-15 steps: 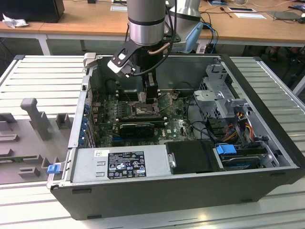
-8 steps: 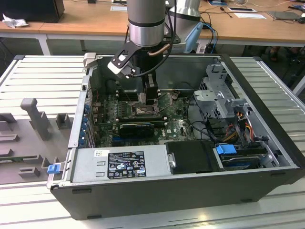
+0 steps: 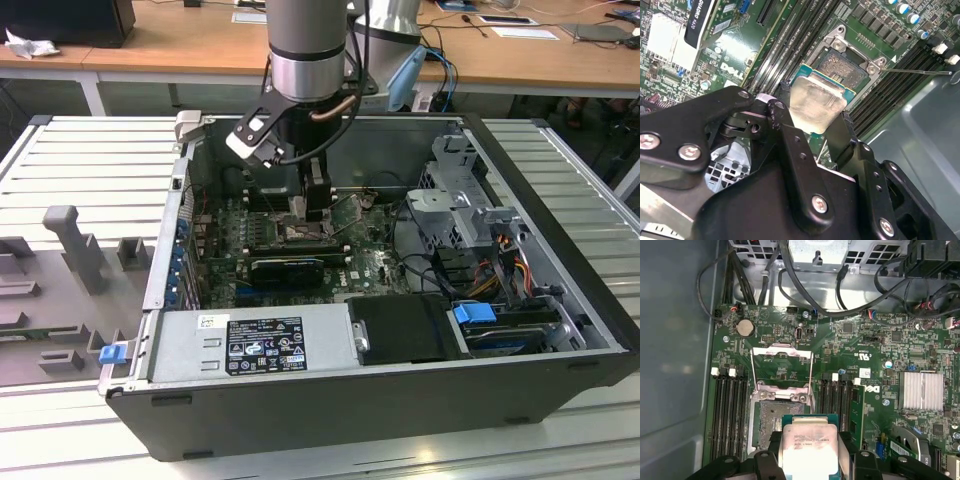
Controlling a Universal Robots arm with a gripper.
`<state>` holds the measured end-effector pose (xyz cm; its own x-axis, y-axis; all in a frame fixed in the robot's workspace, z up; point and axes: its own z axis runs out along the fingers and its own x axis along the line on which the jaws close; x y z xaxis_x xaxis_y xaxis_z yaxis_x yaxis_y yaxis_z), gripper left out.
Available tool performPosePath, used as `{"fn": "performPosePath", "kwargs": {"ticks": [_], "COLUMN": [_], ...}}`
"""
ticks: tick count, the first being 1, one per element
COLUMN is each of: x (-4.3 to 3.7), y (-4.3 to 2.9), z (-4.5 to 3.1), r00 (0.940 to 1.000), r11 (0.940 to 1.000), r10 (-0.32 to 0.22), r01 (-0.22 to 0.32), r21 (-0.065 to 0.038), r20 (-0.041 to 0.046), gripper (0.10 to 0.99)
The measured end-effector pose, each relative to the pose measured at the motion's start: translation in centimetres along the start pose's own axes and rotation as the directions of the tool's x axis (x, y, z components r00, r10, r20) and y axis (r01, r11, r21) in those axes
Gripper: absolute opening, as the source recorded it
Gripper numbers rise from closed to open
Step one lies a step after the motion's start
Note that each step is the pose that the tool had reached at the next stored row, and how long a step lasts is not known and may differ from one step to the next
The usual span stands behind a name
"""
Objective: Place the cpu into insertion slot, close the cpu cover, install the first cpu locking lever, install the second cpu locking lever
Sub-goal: 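Place the cpu into insertion slot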
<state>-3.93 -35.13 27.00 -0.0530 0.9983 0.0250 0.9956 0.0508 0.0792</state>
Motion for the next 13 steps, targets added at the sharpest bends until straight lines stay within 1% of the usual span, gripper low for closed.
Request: {"fn": "performPosePath", "kwargs": {"ticks": [3, 6, 13], "x": [0.01, 0.18, 0.18], "y": [-0.02, -0.02, -0.06], "z": [0.23, 0.43, 0.83], "r00": [1.0000, 1.0000, 1.0000], "r11": [1.0000, 1.0000, 1.0000], "r10": [0.001, 0.005, 0.006], "r01": [-0.001, -0.005, -0.006], "r21": [0.000, 0.000, 0.000], "r20": [0.0002, 0.0003, 0.0005], "gripper": [0.529, 0.529, 0.529]}}
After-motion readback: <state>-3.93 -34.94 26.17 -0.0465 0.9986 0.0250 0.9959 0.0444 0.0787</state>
